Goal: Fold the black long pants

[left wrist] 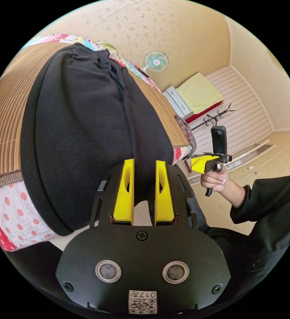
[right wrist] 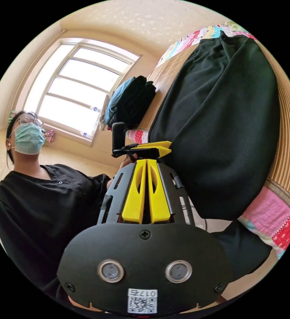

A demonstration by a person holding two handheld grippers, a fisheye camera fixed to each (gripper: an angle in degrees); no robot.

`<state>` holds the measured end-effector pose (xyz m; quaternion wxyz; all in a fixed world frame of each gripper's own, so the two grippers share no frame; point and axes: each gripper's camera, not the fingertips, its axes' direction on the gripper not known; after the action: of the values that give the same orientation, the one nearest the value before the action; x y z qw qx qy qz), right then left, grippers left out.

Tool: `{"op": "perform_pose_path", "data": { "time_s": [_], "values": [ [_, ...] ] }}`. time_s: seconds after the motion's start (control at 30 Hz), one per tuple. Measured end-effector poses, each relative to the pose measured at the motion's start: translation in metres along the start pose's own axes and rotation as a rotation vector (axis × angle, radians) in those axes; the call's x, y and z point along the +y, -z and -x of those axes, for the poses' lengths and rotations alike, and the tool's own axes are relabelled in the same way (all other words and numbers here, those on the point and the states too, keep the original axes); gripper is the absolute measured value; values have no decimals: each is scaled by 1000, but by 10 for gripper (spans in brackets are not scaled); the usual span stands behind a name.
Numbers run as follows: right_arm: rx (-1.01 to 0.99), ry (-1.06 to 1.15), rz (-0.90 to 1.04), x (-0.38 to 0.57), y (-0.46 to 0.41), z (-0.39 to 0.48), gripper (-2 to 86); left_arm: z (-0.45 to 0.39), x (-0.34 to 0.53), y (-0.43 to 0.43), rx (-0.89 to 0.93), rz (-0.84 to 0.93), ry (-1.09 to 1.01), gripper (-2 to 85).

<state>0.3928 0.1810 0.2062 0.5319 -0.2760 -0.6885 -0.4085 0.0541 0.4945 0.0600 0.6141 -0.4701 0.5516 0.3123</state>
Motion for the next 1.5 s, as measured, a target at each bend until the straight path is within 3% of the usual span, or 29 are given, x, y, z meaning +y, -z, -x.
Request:
{"op": "perform_pose_path", "data": {
  "time_s": [0.1,0.2,0.33,0.47,0.63,0.77,0.9,1.17,1.37,1.5],
  "values": [
    [82,-39,-35,-3,-6,-1,38,-14,5,-12,-96,48,-4,27],
    [248,-132,-88,-11,-11,0,72,-30,14,-15,-38,11,-52,14],
    [301,-181,-88,-29,-32,8,88,-58,22,-22,-5,-5,-167,18],
    [423,-220,-49,-45,-53,10,49,-72,30,-24,-6,-3,-219,54],
    [417,-184,-44,-52,-58,18,31,-75,38,-13,-81,-59,-207,130],
    [405,-129,-49,-58,-56,31,34,-93,41,-41,-22,56,-311,61],
    [366,-55,79,-76,-56,24,56,-123,58,-41,-135,-6,-415,19],
    [605,-127,-120,-237,48,-62,95,-118,63,-25,3,-24,-409,-4],
    [762,-320,-321,-380,69,-145,134,-120,59,-19,73,-5,-461,-6],
    [887,-440,-334,-429,55,-184,138,-116,56,-16,155,2,-451,-7]
  ]
}}
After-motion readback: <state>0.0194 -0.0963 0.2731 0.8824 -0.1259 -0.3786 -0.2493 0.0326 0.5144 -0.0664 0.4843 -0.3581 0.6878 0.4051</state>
